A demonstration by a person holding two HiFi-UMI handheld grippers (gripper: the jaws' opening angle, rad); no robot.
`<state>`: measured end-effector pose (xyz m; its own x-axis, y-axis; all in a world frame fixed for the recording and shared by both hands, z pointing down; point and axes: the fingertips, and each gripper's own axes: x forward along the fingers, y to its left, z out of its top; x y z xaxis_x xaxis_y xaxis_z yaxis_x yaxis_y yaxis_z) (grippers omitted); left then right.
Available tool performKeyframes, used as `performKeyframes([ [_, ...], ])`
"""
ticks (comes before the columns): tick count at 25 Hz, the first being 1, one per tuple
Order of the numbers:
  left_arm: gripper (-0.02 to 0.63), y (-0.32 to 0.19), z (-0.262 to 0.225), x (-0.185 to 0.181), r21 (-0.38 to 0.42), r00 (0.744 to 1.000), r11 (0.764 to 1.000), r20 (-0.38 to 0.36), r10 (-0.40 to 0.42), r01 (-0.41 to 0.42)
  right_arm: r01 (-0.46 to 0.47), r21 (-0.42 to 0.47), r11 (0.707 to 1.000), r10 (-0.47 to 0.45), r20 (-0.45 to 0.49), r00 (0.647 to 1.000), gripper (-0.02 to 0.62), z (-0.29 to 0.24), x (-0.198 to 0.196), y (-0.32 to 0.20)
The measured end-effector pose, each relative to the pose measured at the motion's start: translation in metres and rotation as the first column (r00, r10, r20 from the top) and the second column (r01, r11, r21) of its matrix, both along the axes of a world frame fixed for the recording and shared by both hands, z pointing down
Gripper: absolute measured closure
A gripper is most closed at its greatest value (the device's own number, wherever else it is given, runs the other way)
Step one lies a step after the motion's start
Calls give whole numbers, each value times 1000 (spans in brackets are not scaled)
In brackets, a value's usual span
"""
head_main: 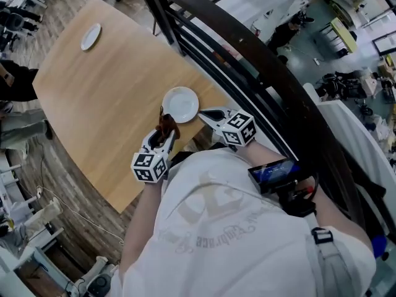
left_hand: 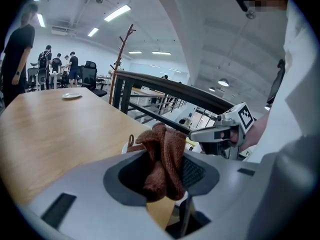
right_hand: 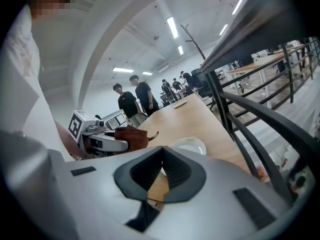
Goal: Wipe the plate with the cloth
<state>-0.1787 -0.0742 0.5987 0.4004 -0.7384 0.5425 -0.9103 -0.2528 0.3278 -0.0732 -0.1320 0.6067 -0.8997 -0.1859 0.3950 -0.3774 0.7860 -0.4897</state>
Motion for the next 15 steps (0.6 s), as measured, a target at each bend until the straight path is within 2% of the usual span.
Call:
performKeyframes([
  [5, 436, -11, 3, -20, 4, 1000, 1000, -7, 7, -7, -5, 6, 1000, 6, -10, 1000, 581, -4, -17, -1],
  [15, 436, -17, 20, -16, -29, 997, 997, -31, 74, -75, -78, -20, 997, 77, -55, 996, 581, 5, 2, 16],
])
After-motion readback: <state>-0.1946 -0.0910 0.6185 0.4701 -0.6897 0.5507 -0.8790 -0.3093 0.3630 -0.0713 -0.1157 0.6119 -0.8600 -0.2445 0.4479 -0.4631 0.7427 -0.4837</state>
